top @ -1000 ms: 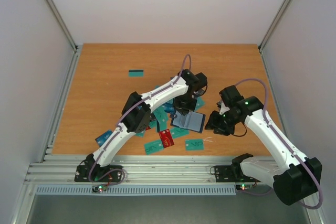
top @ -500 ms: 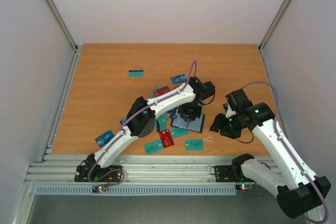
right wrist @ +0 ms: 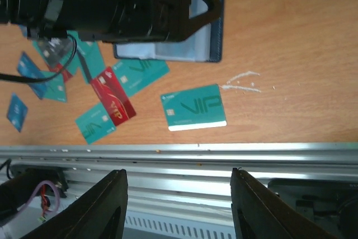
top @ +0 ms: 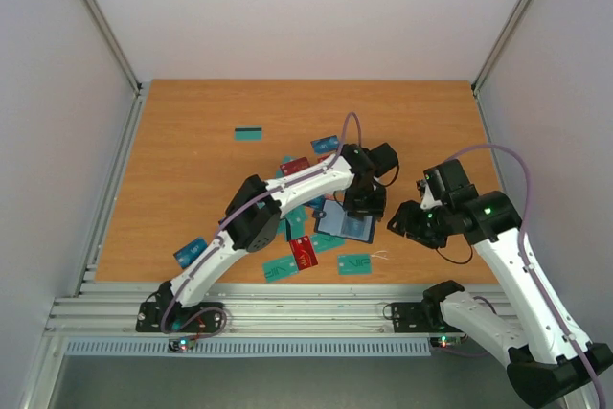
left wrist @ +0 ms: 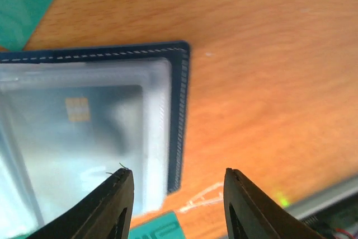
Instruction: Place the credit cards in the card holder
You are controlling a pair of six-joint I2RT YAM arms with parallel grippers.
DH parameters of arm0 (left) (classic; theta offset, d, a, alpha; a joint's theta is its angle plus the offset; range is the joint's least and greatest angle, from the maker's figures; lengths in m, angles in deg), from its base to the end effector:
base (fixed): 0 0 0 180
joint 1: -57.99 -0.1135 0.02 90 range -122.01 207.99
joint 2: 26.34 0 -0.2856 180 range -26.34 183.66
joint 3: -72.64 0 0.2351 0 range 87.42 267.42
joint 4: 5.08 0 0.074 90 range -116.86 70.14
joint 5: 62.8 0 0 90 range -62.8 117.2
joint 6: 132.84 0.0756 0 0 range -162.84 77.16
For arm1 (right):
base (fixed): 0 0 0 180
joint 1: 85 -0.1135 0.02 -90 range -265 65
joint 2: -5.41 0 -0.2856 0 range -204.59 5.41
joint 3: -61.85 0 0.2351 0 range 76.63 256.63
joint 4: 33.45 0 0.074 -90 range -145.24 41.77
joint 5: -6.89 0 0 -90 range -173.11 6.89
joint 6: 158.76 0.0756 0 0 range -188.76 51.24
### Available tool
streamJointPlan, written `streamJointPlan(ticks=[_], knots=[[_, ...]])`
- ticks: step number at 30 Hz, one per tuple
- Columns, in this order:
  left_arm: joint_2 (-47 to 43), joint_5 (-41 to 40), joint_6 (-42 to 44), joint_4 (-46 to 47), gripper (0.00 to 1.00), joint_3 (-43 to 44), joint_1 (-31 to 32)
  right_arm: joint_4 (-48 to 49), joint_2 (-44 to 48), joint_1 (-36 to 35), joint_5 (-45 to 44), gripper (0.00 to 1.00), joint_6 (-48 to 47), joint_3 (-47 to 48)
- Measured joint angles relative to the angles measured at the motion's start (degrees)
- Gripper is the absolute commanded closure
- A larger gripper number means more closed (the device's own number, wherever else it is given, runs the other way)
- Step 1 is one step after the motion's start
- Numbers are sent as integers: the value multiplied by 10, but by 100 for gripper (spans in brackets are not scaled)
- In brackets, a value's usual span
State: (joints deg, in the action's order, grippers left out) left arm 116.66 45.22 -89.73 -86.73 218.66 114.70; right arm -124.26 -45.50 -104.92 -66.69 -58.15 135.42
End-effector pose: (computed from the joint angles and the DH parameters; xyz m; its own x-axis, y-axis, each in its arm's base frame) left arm 0.2613 -0.4405 0.1547 -0.9725 0.2162 0.0867 0.1733 0.9201 -0.3512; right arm 0.0975 0.0580 0.2898 -0.9361 -0.1514 -0.3175 -0.2578 0.9094 0.3264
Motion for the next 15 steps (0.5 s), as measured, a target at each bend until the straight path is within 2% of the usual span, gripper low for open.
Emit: streamJointPlan(ticks=[3, 7, 11, 15], knots=[[-46, 2, 18, 25, 53, -36, -4, 0, 9, 0, -10, 46, 0, 27], [-159, -14, 53, 42, 51, -111, -17, 0, 14, 0, -24, 43, 0, 49], [-270, -41, 97, 53, 47, -178, -36, 0, 15, 0, -37, 42, 0, 51], [-346, -75, 144, 58, 46, -266, -49, 2, 15, 0, -40, 41, -3, 47]])
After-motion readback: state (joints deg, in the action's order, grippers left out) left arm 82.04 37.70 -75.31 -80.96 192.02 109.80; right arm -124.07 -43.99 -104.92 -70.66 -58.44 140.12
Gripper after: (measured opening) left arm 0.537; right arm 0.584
